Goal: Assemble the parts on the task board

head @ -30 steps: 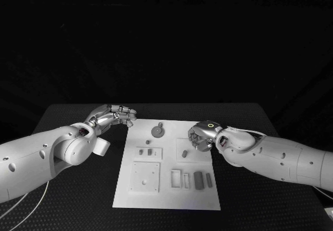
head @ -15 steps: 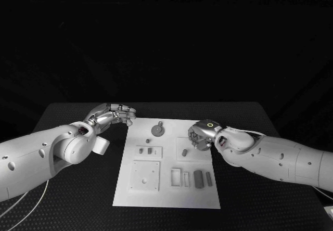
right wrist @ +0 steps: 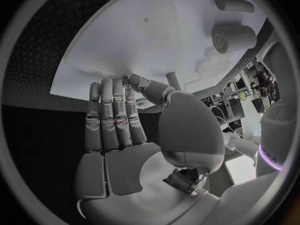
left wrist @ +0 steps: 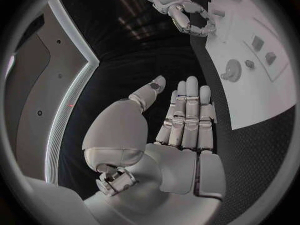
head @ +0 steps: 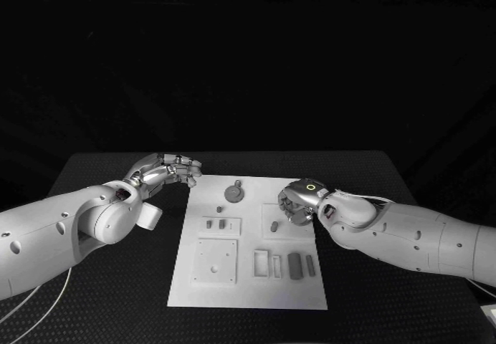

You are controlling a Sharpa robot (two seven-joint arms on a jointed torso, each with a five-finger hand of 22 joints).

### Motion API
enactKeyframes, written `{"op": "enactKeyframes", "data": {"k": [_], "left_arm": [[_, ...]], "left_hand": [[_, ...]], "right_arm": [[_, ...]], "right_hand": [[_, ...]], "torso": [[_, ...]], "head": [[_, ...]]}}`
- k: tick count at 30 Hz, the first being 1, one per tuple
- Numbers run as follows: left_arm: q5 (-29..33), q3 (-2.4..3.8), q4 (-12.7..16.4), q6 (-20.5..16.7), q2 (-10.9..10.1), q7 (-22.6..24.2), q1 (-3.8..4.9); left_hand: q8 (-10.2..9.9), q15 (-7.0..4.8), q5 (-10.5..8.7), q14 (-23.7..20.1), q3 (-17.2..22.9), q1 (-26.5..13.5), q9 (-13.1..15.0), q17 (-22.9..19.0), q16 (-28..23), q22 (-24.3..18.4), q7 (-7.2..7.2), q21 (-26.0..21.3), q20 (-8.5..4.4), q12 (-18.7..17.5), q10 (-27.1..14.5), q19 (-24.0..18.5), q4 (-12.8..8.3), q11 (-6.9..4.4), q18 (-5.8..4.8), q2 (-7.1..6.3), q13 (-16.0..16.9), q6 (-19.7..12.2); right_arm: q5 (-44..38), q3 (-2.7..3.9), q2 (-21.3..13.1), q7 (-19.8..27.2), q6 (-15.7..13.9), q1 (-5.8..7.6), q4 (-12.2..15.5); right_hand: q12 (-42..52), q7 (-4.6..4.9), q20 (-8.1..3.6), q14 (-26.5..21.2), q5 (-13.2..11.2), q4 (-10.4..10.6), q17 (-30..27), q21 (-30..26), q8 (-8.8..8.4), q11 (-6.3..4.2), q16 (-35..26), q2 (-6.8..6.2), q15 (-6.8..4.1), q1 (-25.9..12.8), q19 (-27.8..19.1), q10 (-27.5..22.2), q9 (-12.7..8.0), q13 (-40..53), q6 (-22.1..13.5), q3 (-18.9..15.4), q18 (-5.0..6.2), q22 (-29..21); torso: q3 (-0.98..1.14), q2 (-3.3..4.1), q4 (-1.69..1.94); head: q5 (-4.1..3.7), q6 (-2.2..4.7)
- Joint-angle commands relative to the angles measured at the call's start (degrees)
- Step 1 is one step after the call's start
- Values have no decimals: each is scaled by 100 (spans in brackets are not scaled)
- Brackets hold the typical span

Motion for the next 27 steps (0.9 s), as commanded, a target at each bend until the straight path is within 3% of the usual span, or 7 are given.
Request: {"op": "enactKeyframes", "data": {"k": [1,5,15,27], "left_arm": [[39,4,12,88,2,19,2],[39,4,18,88,-5,16,2],[39,4,11,89,-3,14,2],[39,4,-27,89,0,11,2]], "left_hand": [[-21,-5,-4,39,-26,-34,-6,10,-35,8,8,-38,3,-22,-2,25,-7,21,90,-23,-10,-43],[-21,-5,-4,39,-27,-34,-7,13,-38,10,9,-38,3,-24,-3,26,-6,22,89,-25,-11,-46],[-24,-4,-5,42,-32,-39,-10,31,-52,14,15,-43,4,-32,-8,28,0,26,87,-22,-14,-60],[-24,-4,-5,48,-42,-58,-12,54,-69,19,20,-50,4,-40,-10,31,6,30,84,-16,-16,-74]], "right_arm": [[10,-54,11,-16,325,-75,4],[-57,-54,14,-92,276,-75,16],[-145,-53,23,-247,64,-76,27],[-78,-37,-13,-258,31,-73,52]], "right_hand": [[-78,31,23,-24,-21,38,16,-5,-46,22,-96,-51,42,-2,-34,-31,16,29,-11,40,74,88],[-185,32,52,-122,-23,50,18,-81,-58,86,-213,-60,102,-1,-152,-158,51,50,-17,60,62,65],[-194,4,30,27,-27,55,89,-38,-35,42,-238,-67,52,92,-29,-41,143,165,39,92,78,83],[-205,-3,13,74,-28,77,120,-22,-30,27,-252,-80,33,96,14,-6,183,209,49,98,78,88]], "torso": [[-4,4,4],[-6,4,5],[0,5,3],[1,3,1]], "head": [[2,3],[-1,3],[-3,3],[7,-5]]}}
